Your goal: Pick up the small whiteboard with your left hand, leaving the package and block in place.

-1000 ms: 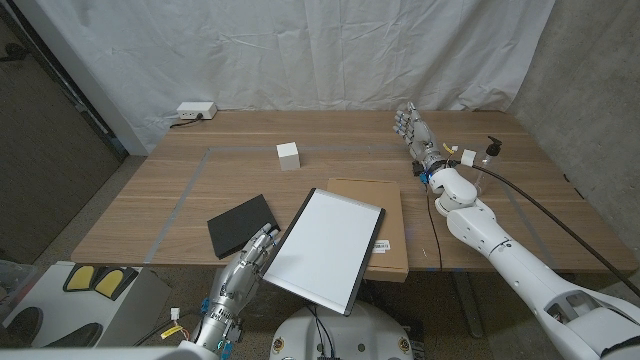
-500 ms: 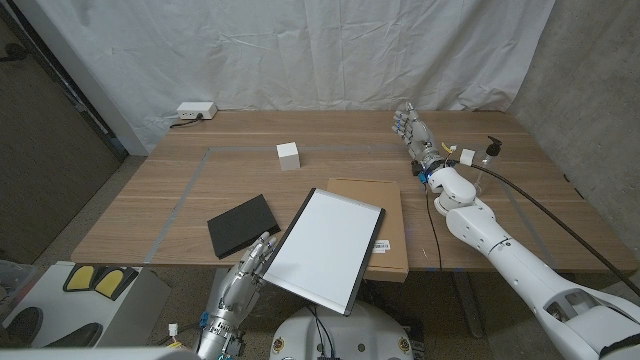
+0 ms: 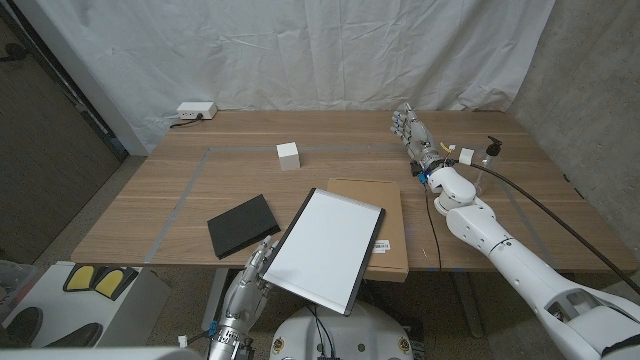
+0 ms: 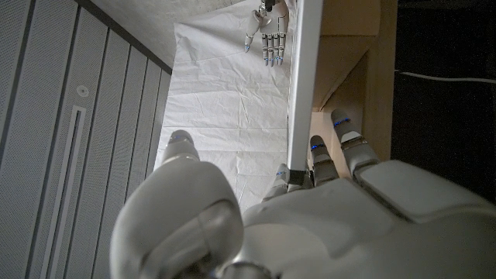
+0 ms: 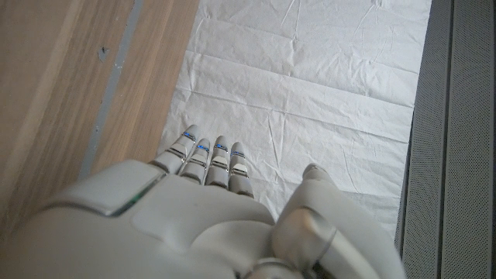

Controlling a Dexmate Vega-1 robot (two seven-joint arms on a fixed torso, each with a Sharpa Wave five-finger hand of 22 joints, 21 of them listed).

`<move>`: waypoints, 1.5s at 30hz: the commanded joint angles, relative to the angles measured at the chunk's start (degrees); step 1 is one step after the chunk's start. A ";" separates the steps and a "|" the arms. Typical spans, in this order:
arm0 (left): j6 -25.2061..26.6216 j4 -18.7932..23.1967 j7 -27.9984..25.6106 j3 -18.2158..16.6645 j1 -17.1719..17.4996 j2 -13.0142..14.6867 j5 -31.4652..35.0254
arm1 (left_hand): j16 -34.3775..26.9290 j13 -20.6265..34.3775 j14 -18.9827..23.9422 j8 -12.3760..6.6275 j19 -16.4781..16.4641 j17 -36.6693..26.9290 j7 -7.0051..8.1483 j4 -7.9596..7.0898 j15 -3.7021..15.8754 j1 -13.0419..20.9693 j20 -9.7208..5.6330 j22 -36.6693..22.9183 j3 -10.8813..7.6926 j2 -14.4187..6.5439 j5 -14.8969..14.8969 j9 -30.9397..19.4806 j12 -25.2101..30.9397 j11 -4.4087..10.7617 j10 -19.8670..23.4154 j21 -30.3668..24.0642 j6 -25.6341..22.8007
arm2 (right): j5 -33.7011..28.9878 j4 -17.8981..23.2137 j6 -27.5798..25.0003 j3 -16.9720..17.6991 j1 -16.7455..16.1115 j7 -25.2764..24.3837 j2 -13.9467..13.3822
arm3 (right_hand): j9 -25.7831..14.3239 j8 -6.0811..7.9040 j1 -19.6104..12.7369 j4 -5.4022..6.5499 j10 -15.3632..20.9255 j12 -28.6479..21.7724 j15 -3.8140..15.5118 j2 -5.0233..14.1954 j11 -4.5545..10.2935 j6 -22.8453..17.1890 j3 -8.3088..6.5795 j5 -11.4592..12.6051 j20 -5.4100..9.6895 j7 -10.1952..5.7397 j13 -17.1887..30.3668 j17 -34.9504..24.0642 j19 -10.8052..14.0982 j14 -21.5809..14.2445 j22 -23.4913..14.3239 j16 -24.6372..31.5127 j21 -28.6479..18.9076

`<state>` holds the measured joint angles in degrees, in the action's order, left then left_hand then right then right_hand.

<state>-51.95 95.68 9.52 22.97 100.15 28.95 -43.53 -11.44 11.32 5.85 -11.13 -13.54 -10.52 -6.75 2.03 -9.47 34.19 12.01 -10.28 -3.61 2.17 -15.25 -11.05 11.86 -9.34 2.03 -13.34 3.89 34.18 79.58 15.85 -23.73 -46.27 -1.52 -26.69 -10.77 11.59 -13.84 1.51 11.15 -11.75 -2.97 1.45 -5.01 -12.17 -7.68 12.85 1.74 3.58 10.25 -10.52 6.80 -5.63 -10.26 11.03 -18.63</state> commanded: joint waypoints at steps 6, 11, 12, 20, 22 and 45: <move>-4.89 -8.07 10.35 4.60 -5.28 -5.43 -9.09 | -0.29 0.26 0.86 -0.05 -1.33 -0.35 -2.58 0.29 0.40 0.75 0.05 -0.12 -0.19 -0.16 0.24 -0.29 0.36 0.67 0.52 -0.03 0.40 | 0.15 1.73 -0.56 0.47 -0.97 -0.26 -1.07 | -0.22 -0.20 0.03 -0.20 0.24 -0.27 -0.08 0.39 -0.14 -0.29 -0.06 -0.05 -0.04 -0.18 0.29 -0.26 0.73 -0.49 -0.25 -0.01 0.17; -4.63 -9.04 11.52 4.90 -5.82 -6.37 -9.93 | -0.25 0.28 0.89 -0.12 -1.74 -0.37 -2.32 0.34 0.51 1.04 0.09 -0.14 -0.37 -0.56 0.29 -0.30 0.37 1.00 0.56 -0.08 0.39 | 0.30 1.62 -0.49 0.46 -1.05 0.02 -1.10 | -0.22 -0.21 0.04 -0.22 0.31 -0.30 -0.05 0.40 -0.16 -0.28 -0.04 -0.06 -0.04 -0.19 0.29 -0.26 0.77 -0.53 -0.26 0.00 0.25; -4.49 -9.01 11.40 4.89 -5.80 -6.46 -9.82 | -0.25 0.29 0.94 -0.15 -1.90 -0.38 -2.23 0.39 0.51 1.29 0.12 -0.15 -0.53 -0.86 0.31 -0.31 0.42 1.22 0.68 -0.09 0.39 | 0.35 1.52 -0.43 0.44 -1.04 0.19 -1.10 | -0.22 -0.22 0.04 -0.23 0.29 -0.29 -0.11 0.40 -0.10 -0.25 -0.03 -0.06 -0.06 -0.14 0.29 -0.26 0.77 -0.55 -0.26 0.00 0.28; -3.97 -8.81 10.61 4.87 -5.45 -7.01 -8.95 | -0.49 0.37 2.26 -0.77 -2.99 -0.38 -1.59 1.63 0.82 4.96 0.14 -0.22 -2.87 -4.11 0.48 -0.33 0.87 1.84 2.00 0.02 -0.80 | 0.65 1.17 0.07 0.46 -1.17 0.81 -1.00 | -0.22 -0.22 0.05 -0.26 0.36 -0.31 -0.03 0.43 -0.12 -0.25 0.01 -0.07 -0.03 -0.20 0.30 -0.27 0.84 -0.58 -0.27 0.01 0.42; -4.06 -8.98 11.03 4.97 -5.53 -7.21 -9.20 | -0.55 0.37 2.65 -0.86 -3.56 -0.36 -1.47 1.98 0.94 5.79 0.08 -0.24 -3.35 -4.66 0.63 -0.33 0.91 2.06 2.21 -0.09 -1.06 | 0.68 1.08 0.23 0.46 -1.19 0.96 -0.99 | -0.22 -0.22 0.06 -0.27 0.35 -0.31 -0.01 0.43 -0.05 -0.24 0.02 -0.07 -0.02 -0.23 0.30 -0.27 0.86 -0.60 -0.27 0.01 0.45; -4.68 -12.06 17.90 5.32 -7.24 -11.63 -15.26 | -1.70 0.45 11.95 -2.11 -17.34 -0.21 -0.47 6.67 2.90 16.11 -0.33 -0.05 -9.39 -8.49 3.87 -0.51 2.34 3.79 9.86 -2.78 -6.97 | 0.90 1.81 0.78 0.77 -1.59 1.65 -1.54 | -0.22 -0.21 0.11 -0.38 0.53 -0.36 0.00 0.40 0.04 -0.28 0.16 -0.08 -0.05 -0.29 0.30 -0.29 1.10 -1.01 -0.27 0.14 0.76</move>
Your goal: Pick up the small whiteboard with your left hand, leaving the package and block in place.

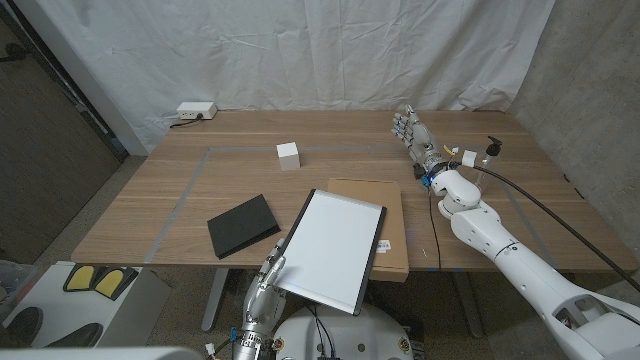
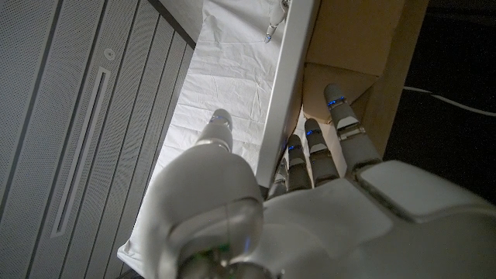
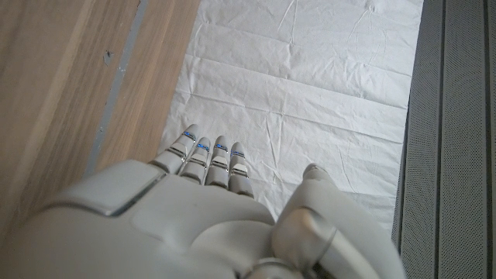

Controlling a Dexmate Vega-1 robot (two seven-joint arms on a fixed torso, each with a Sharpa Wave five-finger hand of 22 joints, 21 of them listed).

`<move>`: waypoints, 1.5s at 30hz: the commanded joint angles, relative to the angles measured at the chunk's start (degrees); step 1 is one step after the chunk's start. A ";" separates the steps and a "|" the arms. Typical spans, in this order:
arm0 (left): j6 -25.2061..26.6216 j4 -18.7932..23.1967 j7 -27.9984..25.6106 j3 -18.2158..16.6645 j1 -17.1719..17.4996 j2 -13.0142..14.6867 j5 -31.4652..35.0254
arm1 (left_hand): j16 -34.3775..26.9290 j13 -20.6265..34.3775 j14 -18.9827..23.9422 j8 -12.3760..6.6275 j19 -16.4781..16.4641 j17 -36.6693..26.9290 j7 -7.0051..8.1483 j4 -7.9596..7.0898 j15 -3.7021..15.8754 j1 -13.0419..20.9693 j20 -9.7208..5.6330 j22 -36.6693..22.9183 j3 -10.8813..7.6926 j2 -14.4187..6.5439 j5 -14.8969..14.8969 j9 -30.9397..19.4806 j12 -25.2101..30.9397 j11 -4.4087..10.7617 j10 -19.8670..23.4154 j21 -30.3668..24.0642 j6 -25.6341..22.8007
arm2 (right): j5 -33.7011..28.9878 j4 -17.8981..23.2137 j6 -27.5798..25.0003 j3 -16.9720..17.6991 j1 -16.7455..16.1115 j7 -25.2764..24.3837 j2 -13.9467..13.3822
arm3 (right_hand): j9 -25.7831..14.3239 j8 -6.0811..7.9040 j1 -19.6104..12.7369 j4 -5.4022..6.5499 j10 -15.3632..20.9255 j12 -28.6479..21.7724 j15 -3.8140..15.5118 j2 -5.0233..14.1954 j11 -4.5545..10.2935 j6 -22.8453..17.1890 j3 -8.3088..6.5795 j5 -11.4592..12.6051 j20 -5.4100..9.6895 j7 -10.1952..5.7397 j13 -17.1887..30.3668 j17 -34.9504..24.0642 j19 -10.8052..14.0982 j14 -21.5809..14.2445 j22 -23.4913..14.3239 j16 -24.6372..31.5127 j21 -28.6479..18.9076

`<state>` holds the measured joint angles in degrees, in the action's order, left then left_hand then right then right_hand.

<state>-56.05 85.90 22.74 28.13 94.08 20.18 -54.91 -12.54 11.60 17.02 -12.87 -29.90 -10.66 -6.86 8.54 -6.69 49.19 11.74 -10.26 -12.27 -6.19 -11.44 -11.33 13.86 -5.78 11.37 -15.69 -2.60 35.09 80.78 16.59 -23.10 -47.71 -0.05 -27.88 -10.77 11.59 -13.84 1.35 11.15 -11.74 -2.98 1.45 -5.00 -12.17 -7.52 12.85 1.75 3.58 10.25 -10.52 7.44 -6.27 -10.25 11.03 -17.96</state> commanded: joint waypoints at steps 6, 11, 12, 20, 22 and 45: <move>-0.45 -3.22 8.26 -0.36 -1.43 -4.61 -6.93 | -0.61 0.19 1.99 -0.40 -3.27 -0.12 -0.47 0.65 0.58 3.06 -0.31 0.03 -2.02 -0.85 -0.35 -0.29 0.24 0.33 1.09 -0.81 -1.08 | -0.11 0.83 -0.23 0.02 -0.09 0.12 -0.40 | -0.22 -0.19 0.13 -0.24 0.54 -0.37 -0.03 0.39 0.05 -0.32 0.04 -0.08 -0.08 -0.23 0.30 -0.30 0.51 -0.49 -0.28 0.18 0.17; -0.04 -3.06 9.24 -1.12 -0.95 -5.82 -8.10 | -0.79 0.21 4.30 -0.88 -6.55 -0.23 -0.92 0.76 1.36 5.22 -0.57 0.22 -3.81 -1.66 -1.07 -0.40 0.60 0.53 3.41 -1.21 -3.19 | -0.24 0.99 -0.43 -0.14 -0.10 0.01 -0.37 | -0.23 -0.21 0.15 -0.25 0.57 -0.37 -0.02 0.40 0.05 -0.29 0.06 -0.07 -0.15 -0.28 0.31 -0.31 0.56 -0.54 -0.28 0.19 0.24; 0.02 -2.99 9.33 -1.28 -0.82 -6.01 -8.21 | -0.83 0.22 4.83 -0.88 -7.17 -0.24 -0.90 0.78 1.64 5.69 -1.04 0.26 -4.23 -1.82 -1.25 -0.41 0.79 0.87 4.23 -1.24 -3.46 | -0.28 1.04 -0.45 -0.18 -0.12 -0.03 -0.37 | -0.23 -0.20 0.15 -0.25 0.57 -0.37 0.00 0.40 0.05 -0.31 0.07 -0.07 -0.15 -0.25 0.31 -0.31 0.57 -0.55 -0.28 0.19 0.25; 0.96 -1.52 7.04 -2.23 0.89 -7.01 -7.60 | -1.31 0.18 8.90 -2.20 -10.47 -0.28 -0.89 0.56 3.50 7.57 -3.53 0.37 -6.12 -1.92 -2.04 -0.41 1.50 2.11 8.48 -1.24 -8.69 | -0.55 1.49 -0.73 -0.51 -0.24 -0.14 -0.37 | -0.23 -0.19 0.18 -0.27 0.60 -0.38 0.05 0.42 0.05 -0.35 0.10 -0.07 -0.13 -0.25 0.31 -0.32 0.63 -0.58 -0.29 0.18 0.34; 1.20 -1.08 6.07 -2.38 1.38 -7.37 -7.51 | -1.64 0.17 10.91 -2.79 -11.75 -0.26 -0.96 0.35 4.31 7.84 -4.63 0.35 -6.55 -1.77 -2.18 -0.41 1.99 2.58 10.75 -1.30 -10.96 | -0.58 1.64 -0.81 -0.58 -0.29 -0.15 -0.37 | -0.23 -0.20 0.19 -0.27 0.60 -0.38 0.07 0.43 0.08 -0.32 0.11 -0.07 -0.16 -0.24 0.31 -0.32 0.64 -0.60 -0.29 0.19 0.37; 2.59 -0.31 7.58 -4.71 3.23 -11.29 -12.14 | -1.93 0.15 25.21 -4.20 -24.80 -0.23 -1.59 1.16 9.53 15.96 -12.95 0.34 -14.72 -2.48 -6.02 -0.51 2.23 4.43 23.80 -2.69 -24.11 | -1.35 4.08 -1.52 -0.84 -1.19 -1.17 -0.96 | -0.23 -0.17 0.26 -0.33 0.61 -0.37 0.00 0.49 0.08 -0.41 0.22 -0.06 -0.18 -0.28 0.33 -0.35 0.76 -0.63 -0.30 0.15 0.70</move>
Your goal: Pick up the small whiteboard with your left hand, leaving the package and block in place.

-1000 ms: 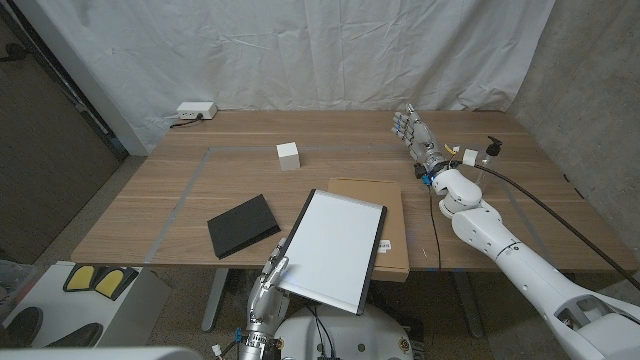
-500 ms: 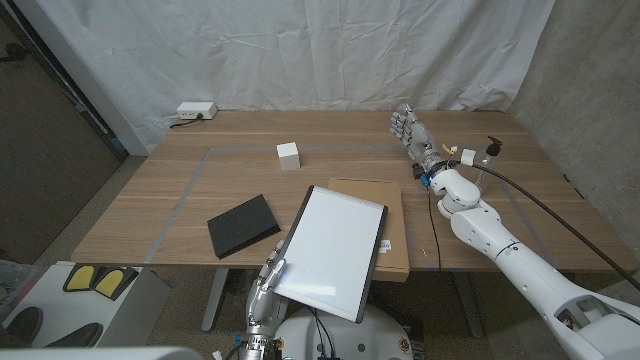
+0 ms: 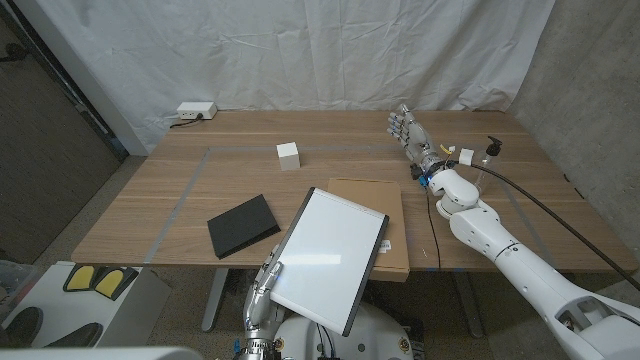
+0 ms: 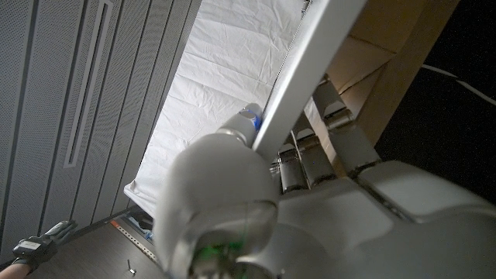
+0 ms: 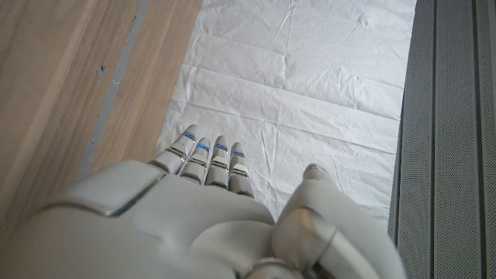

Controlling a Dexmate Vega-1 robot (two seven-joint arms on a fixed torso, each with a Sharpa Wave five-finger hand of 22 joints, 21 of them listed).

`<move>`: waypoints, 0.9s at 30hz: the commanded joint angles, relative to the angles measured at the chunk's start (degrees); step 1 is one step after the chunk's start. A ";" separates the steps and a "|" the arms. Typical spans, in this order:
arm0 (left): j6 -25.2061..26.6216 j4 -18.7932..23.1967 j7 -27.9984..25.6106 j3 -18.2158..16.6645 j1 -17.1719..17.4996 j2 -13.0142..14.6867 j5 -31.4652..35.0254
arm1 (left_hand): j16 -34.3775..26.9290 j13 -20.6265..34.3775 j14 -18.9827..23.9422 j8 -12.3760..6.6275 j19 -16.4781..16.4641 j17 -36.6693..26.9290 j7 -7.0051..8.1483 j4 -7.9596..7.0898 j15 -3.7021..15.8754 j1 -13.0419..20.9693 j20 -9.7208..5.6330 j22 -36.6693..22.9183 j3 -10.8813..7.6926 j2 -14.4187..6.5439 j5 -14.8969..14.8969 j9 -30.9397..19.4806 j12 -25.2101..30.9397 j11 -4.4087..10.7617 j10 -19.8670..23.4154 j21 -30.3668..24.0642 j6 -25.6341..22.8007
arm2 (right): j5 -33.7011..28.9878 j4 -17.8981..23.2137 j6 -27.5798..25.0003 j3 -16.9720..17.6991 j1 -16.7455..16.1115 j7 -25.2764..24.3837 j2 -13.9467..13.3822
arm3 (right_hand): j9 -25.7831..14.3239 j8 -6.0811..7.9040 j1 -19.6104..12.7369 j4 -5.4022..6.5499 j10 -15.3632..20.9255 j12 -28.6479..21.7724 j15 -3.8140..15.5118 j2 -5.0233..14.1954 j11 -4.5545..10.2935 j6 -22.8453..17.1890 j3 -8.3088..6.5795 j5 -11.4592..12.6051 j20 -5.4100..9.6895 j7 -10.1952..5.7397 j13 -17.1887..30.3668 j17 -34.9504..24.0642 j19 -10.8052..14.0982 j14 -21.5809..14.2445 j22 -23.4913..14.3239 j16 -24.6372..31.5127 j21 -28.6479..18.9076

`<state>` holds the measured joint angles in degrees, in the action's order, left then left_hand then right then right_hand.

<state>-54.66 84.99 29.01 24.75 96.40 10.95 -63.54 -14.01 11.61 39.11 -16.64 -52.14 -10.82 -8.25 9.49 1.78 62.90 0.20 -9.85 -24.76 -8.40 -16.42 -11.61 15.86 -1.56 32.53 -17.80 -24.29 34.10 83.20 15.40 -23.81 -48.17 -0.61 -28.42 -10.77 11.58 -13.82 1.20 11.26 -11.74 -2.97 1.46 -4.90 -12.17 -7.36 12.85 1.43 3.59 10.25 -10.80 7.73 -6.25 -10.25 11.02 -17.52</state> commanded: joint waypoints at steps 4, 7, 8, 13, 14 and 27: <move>1.68 0.73 1.62 -1.77 1.10 -2.36 -3.67 | -0.22 0.17 4.23 -0.54 -3.75 -0.11 -0.16 0.17 1.68 3.45 -1.94 -0.04 -3.60 -0.43 -1.55 -0.29 0.19 0.57 4.11 -0.71 -4.04 | -0.43 2.07 -0.43 -0.07 -0.92 -0.78 -0.58 | -0.23 -0.18 0.27 -0.19 0.45 -0.35 0.01 0.48 -0.01 -0.41 0.09 -0.06 0.15 -0.28 0.33 -0.07 0.45 -0.67 -0.30 0.15 0.34; 1.81 1.04 1.42 -1.94 1.37 -2.58 -3.33 | -0.12 0.20 5.28 -0.62 -4.50 -0.15 0.08 0.10 2.16 4.19 -2.07 -0.01 -4.63 -0.49 -1.91 -0.33 0.15 0.79 5.23 -0.72 -5.34 | -0.47 2.39 -0.46 -0.01 -1.07 -0.84 -0.73 | -0.24 -0.17 0.27 -0.20 0.46 -0.35 -0.01 0.49 -0.03 -0.42 0.10 -0.06 0.16 -0.29 0.33 -0.07 0.46 -0.65 -0.30 0.13 0.38; 1.89 1.15 1.34 -2.00 1.39 -2.59 -3.20 | -0.07 0.21 5.50 -0.65 -4.64 -0.15 0.24 0.10 2.15 4.39 -2.16 0.01 -4.91 -0.47 -1.99 -0.34 0.19 0.99 5.66 -0.69 -5.70 | -0.49 2.47 -0.46 0.01 -1.11 -0.87 -0.77 | -0.24 -0.16 0.28 -0.20 0.51 -0.37 -0.01 0.49 -0.01 -0.45 0.11 -0.06 0.16 -0.26 0.33 -0.07 0.46 -0.64 -0.30 0.13 0.39; 2.34 2.03 0.35 -2.24 1.38 -2.31 -2.20 | 0.12 0.23 6.09 -0.65 -5.06 -0.19 0.32 0.02 2.34 4.91 -2.24 0.04 -5.75 -0.46 -2.23 -0.38 0.14 1.49 6.59 -0.58 -6.65 | -0.49 2.79 -0.49 0.07 -1.22 -0.84 -0.94 | -0.24 -0.16 0.28 -0.22 0.45 -0.35 -0.04 0.50 -0.01 -0.46 0.13 -0.06 0.18 -0.29 0.33 -0.08 0.49 -0.66 -0.31 0.13 0.46; 2.37 2.22 0.13 -2.28 1.39 -2.27 -2.01 | 0.12 0.23 6.30 -0.69 -5.13 -0.19 0.39 -0.01 2.43 4.97 -2.22 0.04 -5.90 -0.46 -2.27 -0.38 0.12 1.60 6.72 -0.56 -6.94 | -0.47 2.89 -0.55 0.08 -1.25 -0.82 -1.00 | -0.24 -0.15 0.29 -0.22 0.49 -0.36 -0.02 0.50 -0.04 -0.50 0.13 -0.06 0.18 -0.30 0.33 -0.08 0.51 -0.65 -0.31 0.12 0.47; 2.77 3.91 -3.35 -2.37 1.81 -0.83 0.98 | 0.58 0.26 6.61 -0.47 -5.44 -0.24 0.47 -0.34 2.22 5.25 -2.19 0.07 -6.98 -0.53 -2.55 -0.43 -0.20 1.75 7.39 -0.28 -7.82 | -0.12 4.18 -0.59 0.53 -2.03 -1.05 -1.46 | -0.24 -0.17 0.30 -0.27 0.47 -0.35 -0.02 0.54 -0.07 -0.46 0.19 -0.05 0.22 -0.23 0.34 -0.08 0.62 -0.66 -0.31 0.10 0.66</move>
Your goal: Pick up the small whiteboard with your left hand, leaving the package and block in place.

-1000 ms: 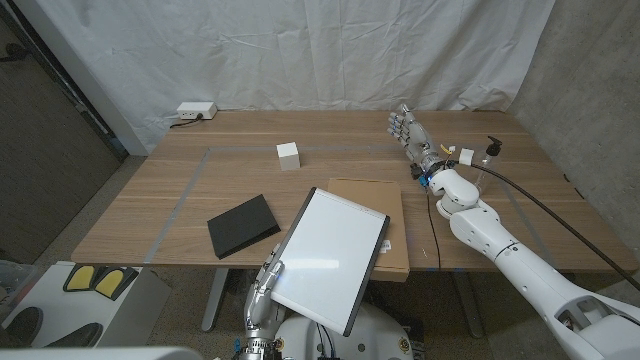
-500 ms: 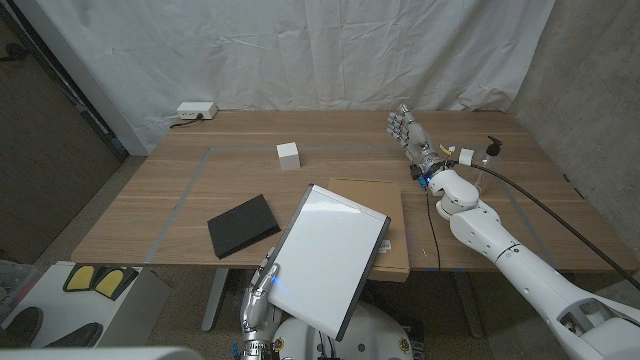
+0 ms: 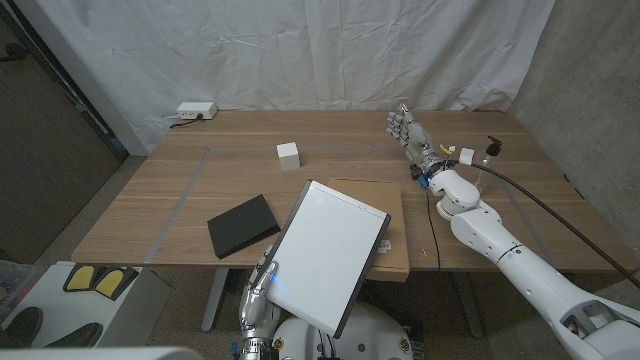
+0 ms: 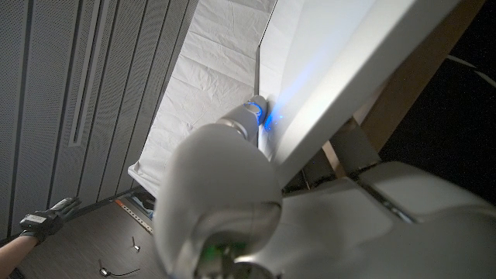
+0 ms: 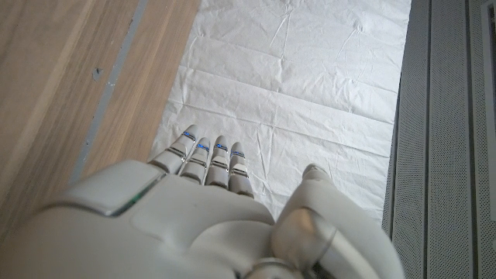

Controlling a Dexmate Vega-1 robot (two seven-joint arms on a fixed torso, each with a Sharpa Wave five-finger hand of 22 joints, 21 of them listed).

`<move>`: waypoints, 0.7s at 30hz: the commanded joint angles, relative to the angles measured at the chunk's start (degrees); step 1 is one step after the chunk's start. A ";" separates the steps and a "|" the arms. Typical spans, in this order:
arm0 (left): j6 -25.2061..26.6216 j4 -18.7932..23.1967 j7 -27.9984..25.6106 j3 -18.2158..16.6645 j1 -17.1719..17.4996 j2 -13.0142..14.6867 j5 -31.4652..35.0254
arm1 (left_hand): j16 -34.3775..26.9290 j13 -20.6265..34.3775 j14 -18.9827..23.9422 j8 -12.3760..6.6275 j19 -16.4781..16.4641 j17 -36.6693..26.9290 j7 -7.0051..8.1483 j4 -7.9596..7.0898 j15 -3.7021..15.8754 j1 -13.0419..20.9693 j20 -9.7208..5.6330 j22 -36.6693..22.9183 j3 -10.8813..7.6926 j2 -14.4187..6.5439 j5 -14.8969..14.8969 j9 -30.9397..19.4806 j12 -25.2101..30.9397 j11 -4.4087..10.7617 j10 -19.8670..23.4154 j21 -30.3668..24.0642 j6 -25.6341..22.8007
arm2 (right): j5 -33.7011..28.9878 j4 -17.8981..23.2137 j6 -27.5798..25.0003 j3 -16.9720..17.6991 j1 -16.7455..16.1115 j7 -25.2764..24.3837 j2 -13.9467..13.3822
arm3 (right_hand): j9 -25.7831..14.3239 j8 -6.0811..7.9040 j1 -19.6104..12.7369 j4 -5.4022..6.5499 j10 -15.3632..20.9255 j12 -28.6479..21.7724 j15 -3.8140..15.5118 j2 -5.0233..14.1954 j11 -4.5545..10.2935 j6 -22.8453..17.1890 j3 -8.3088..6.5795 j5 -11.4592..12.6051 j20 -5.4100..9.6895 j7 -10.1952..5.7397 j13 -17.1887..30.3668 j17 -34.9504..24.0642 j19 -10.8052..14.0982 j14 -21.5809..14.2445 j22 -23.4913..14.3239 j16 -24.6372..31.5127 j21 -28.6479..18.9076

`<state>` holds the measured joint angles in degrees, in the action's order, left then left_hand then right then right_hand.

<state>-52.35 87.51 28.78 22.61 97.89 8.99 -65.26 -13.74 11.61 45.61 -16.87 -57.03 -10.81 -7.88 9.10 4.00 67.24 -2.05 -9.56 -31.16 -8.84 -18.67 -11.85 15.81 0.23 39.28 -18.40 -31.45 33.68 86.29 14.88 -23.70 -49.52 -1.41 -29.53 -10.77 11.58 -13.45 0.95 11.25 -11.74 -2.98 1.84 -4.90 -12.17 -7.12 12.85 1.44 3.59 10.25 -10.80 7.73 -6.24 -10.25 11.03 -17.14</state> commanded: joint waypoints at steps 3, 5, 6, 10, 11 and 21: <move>0.71 2.07 -3.96 -0.11 0.23 1.94 3.63 | 0.40 0.27 0.12 -0.15 -0.41 -0.25 0.17 -0.04 0.04 0.89 0.19 -0.22 -0.74 -0.11 -0.35 -0.20 -0.24 0.13 0.63 0.45 -0.68 | 0.38 1.17 0.23 0.49 -0.77 -0.17 -0.28 | -0.24 -0.16 -0.07 -0.04 0.46 -0.35 -0.02 0.18 -0.06 -0.48 -0.05 -0.05 0.21 -0.20 0.34 -0.08 0.63 -0.66 -0.32 0.10 0.32; 0.74 2.69 -4.81 -0.04 0.33 2.53 4.54 | 0.47 0.28 0.17 -0.08 -0.44 -0.26 0.17 -0.15 0.11 0.85 0.14 -0.22 -0.89 -0.12 -0.39 -0.21 -0.30 0.27 0.74 0.51 -0.75 | 0.35 1.36 0.15 0.50 -0.79 -0.15 -0.39 | -0.24 -0.15 -0.07 -0.05 0.47 -0.35 0.00 0.18 -0.05 -0.51 -0.04 -0.05 0.18 -0.15 0.34 -0.08 0.62 -0.66 -0.32 0.09 0.35; 0.70 2.98 -5.36 -0.04 0.44 2.83 5.07 | 0.47 0.28 0.29 -0.04 -0.48 -0.27 0.15 -0.21 0.18 0.82 0.11 -0.23 -0.95 -0.12 -0.40 -0.21 -0.35 0.25 0.74 0.52 -0.77 | 0.27 1.48 0.09 0.50 -0.80 -0.19 -0.48 | -0.24 -0.16 -0.07 -0.05 0.46 -0.35 0.01 0.19 -0.03 -0.48 -0.04 -0.05 0.19 -0.19 0.34 -0.08 0.63 -0.66 -0.32 0.09 0.37; 0.81 4.40 -7.11 -0.11 1.00 4.07 6.09 | 0.41 0.29 0.83 0.11 -0.60 -0.28 0.24 -0.42 0.40 0.67 -0.14 -0.25 -1.14 -0.12 -0.41 -0.22 -0.40 0.21 1.03 0.58 -0.81 | 0.16 1.81 -0.02 0.63 -0.94 -0.44 -0.69 | -0.24 -0.17 -0.07 -0.07 0.48 -0.35 -0.04 0.20 -0.07 -0.47 -0.02 -0.05 0.22 -0.16 0.34 -0.08 0.67 -0.67 -0.32 0.09 0.43; 0.96 4.88 -7.63 -0.18 1.16 4.50 6.32 | 0.42 0.30 0.88 0.12 -0.63 -0.28 0.25 -0.45 0.52 0.65 -0.16 -0.25 -1.17 -0.12 -0.40 -0.23 -0.39 0.22 1.12 0.58 -0.86 | 0.15 1.84 -0.04 0.66 -0.97 -0.49 -0.73 | -0.24 -0.18 -0.07 -0.07 0.47 -0.35 -0.05 0.21 -0.07 -0.44 -0.02 -0.05 0.22 -0.19 0.34 -0.08 0.67 -0.69 -0.32 0.09 0.44; 1.63 7.34 -9.14 -0.11 1.40 7.09 6.32 | 0.71 0.34 1.33 0.46 -1.23 -0.27 0.29 -0.72 0.67 0.39 -0.43 -0.28 -1.79 0.01 -0.38 -0.27 -0.60 0.44 1.80 0.65 -1.16 | 0.07 2.40 -0.49 0.92 -1.28 -1.10 -1.07 | -0.24 -0.17 -0.07 -0.12 0.47 -0.35 0.00 0.24 -0.13 -0.47 0.02 -0.05 0.24 -0.17 0.35 -0.08 0.73 -0.71 -0.33 0.08 0.59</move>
<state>-51.27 92.37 21.76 22.46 98.90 13.59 -59.73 -13.19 11.68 46.42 -16.51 -57.53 -10.76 -7.58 8.91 4.60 67.31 -2.35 -9.83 -31.80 -8.90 -18.75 -11.88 15.35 0.41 40.08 -17.84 -32.18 33.80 88.01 14.84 -23.05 -50.47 -1.94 -30.23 -10.77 11.59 -13.45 0.96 11.25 -11.74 -3.19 1.84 -4.90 -12.17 -7.12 12.85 1.75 3.59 10.25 -10.80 8.04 -6.46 -10.25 11.03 -16.73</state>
